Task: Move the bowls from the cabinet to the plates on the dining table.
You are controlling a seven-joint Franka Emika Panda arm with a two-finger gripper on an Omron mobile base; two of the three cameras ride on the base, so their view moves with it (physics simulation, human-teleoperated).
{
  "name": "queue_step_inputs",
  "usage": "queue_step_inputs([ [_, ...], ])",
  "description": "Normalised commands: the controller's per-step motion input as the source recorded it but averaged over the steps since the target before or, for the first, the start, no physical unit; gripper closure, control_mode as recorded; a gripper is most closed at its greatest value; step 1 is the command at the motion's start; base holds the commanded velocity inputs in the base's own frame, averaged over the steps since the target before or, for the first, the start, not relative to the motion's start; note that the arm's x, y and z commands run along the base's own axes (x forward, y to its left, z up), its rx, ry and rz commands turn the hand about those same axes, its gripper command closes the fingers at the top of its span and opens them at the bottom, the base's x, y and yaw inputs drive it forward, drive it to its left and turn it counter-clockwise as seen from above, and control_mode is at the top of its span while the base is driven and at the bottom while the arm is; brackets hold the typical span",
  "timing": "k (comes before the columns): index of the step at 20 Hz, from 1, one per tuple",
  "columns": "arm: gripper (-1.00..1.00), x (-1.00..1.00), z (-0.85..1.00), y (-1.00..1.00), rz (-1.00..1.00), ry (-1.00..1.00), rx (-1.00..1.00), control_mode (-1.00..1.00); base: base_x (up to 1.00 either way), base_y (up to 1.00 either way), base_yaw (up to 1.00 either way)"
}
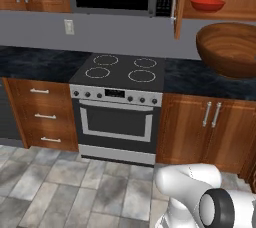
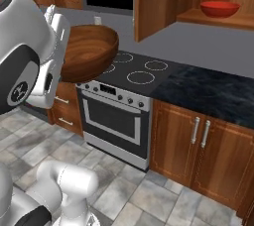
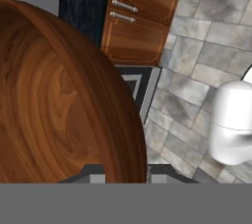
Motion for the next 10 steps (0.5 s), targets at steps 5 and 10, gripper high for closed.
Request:
queue_step_inputs([
  [5, 1.00, 0.00, 0.00, 0.00, 0.00, 0.00, 0.00, 1.00, -0.02, 0.18, 0.23],
  [10, 1.00, 0.00, 0.00, 0.00, 0.00, 0.00, 0.00, 1.00, -0.01, 0.18, 0.23],
])
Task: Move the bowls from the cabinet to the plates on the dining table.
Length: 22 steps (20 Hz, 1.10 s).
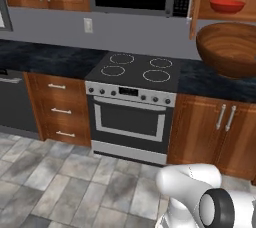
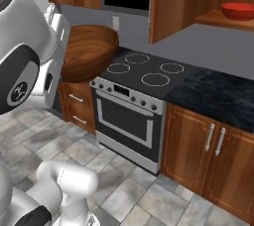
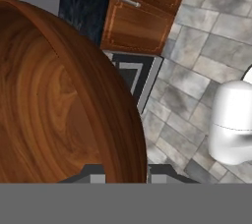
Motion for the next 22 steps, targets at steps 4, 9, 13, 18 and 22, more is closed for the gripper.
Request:
queue_step_inputs([
  [4, 1.00, 0.00, 0.00, 0.00, 0.00, 0.00, 0.00, 1.00, -0.01, 0.17, 0.23],
  [9, 1.00, 0.00, 0.00, 0.00, 0.00, 0.00, 0.00, 1.00, 0.00, 0.07, 0.25],
  [13, 1.00, 0.00, 0.00, 0.00, 0.00, 0.00, 0.00, 1.00, 0.00, 0.00, 0.25],
  [18, 1.00, 0.00, 0.00, 0.00, 0.00, 0.00, 0.00, 1.00, 0.00, 0.00, 0.25],
  [22, 1.00, 0.00, 0.00, 0.00, 0.00, 0.00, 0.00, 1.00, 0.00, 0.00, 0.25],
])
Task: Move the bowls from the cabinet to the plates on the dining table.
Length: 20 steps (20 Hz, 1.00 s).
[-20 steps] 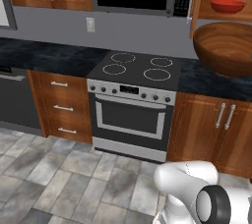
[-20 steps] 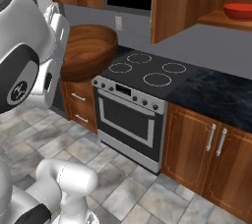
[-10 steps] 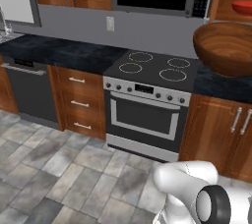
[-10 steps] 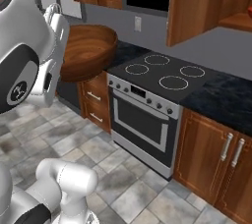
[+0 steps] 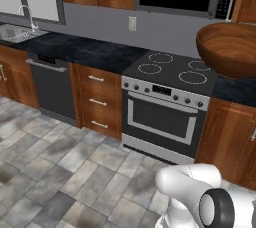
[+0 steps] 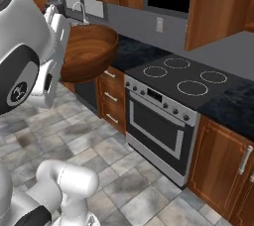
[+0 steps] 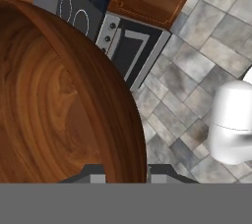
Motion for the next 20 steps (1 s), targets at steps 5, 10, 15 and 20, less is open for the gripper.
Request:
queue_step_inputs([
  [5, 1.00, 0.00, 0.00, 0.00, 0.00, 0.00, 0.00, 1.00, 0.00, 0.00, 0.25],
  [10, 1.00, 0.00, 0.00, 0.00, 0.00, 0.00, 0.00, 1.00, 0.00, 0.00, 0.25],
  [15, 1.00, 0.00, 0.00, 0.00, 0.00, 0.00, 0.00, 1.00, 0.00, 0.00, 0.25],
  [20, 1.00, 0.00, 0.00, 0.00, 0.00, 0.00, 0.00, 1.00, 0.00, 0.00, 0.25],
])
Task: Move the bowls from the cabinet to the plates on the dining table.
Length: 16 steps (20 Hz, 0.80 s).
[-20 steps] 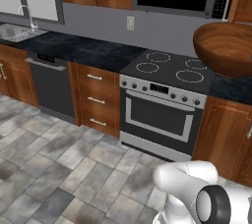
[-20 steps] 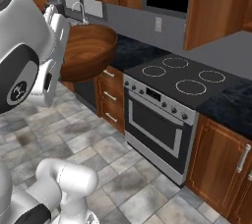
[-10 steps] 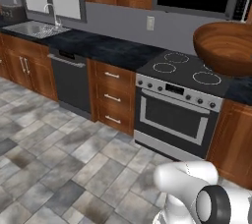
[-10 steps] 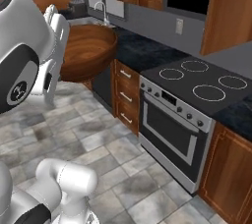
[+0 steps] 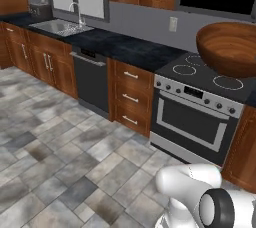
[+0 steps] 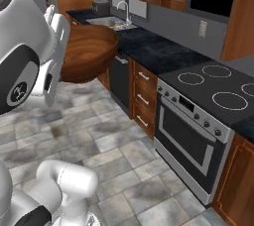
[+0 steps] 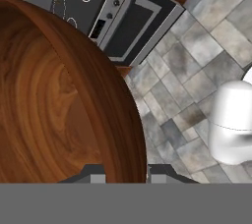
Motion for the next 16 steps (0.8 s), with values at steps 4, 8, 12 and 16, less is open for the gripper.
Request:
queue_step_inputs([
  [4, 1.00, 0.00, 0.00, 0.00, 0.00, 0.00, 0.00, 1.00, 0.00, 0.00, 0.25],
  [8, 1.00, 0.00, 0.00, 0.00, 0.00, 0.00, 0.00, 1.00, 0.00, 0.00, 0.25],
  [12, 1.00, 0.00, 0.00, 0.00, 0.00, 0.00, 0.00, 1.00, 0.00, 0.00, 0.25],
  [16, 1.00, 0.00, 0.00, 0.00, 0.00, 0.00, 0.00, 1.00, 0.00, 0.00, 0.25],
])
